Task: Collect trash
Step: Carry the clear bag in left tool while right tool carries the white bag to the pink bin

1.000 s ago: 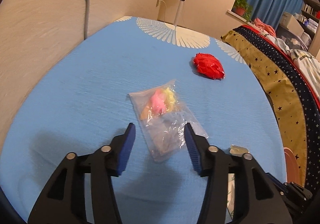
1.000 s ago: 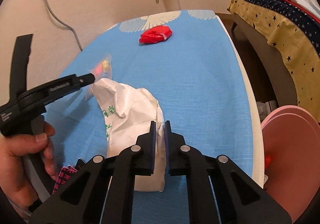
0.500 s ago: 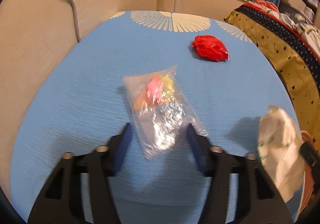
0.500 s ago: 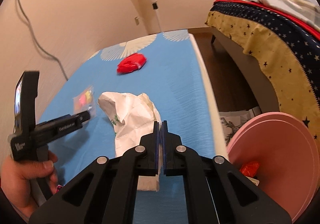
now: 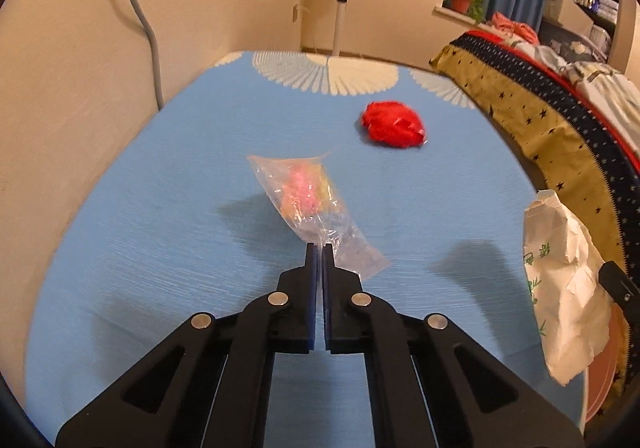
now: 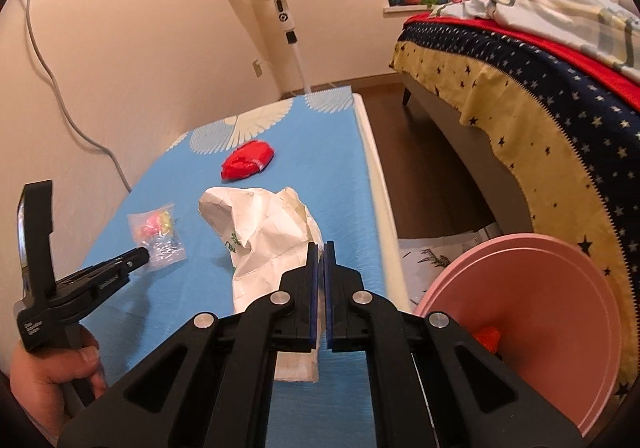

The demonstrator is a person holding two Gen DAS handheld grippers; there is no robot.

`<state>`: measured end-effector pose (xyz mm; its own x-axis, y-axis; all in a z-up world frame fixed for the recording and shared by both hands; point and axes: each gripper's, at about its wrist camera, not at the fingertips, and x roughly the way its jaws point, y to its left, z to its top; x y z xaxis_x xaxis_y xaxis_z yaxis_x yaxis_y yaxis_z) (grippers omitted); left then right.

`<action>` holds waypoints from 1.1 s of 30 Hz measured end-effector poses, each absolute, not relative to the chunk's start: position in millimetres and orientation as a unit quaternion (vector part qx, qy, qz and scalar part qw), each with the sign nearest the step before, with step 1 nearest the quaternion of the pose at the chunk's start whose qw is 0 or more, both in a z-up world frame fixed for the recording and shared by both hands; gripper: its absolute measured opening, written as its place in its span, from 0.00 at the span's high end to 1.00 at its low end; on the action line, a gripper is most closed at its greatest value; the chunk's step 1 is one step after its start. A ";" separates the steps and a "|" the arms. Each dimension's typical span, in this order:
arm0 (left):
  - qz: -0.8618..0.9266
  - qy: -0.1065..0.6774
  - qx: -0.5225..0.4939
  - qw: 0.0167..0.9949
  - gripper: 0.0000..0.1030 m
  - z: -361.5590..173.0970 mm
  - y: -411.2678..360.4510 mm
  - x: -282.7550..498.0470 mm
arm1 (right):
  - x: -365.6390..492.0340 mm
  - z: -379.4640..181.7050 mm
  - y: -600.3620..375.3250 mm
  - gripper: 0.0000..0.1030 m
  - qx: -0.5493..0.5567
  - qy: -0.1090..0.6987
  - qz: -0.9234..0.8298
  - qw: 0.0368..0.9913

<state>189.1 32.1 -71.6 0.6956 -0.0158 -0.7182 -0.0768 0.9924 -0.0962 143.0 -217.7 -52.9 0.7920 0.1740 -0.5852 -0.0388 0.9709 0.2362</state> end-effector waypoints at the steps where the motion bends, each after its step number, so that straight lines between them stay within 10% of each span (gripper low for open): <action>1: 0.015 0.386 -0.059 0.920 0.98 -68.6 31.6 186.0 | 141.2 -50.8 -218.6 0.97 0.106 0.315 0.054 0.942; 33: -0.073 0.305 -0.040 0.949 0.98 -1.0 -24.9 93.9 | 42.9 18.0 -267.6 0.97 0.089 0.224 -0.033 0.970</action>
<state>93.9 -24.9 -1.0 0.8033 -0.1630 -0.5728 0.1144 0.9861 -0.1202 42.9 -267.6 18.0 0.8975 -0.0238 -0.4405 0.1038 0.9819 0.1586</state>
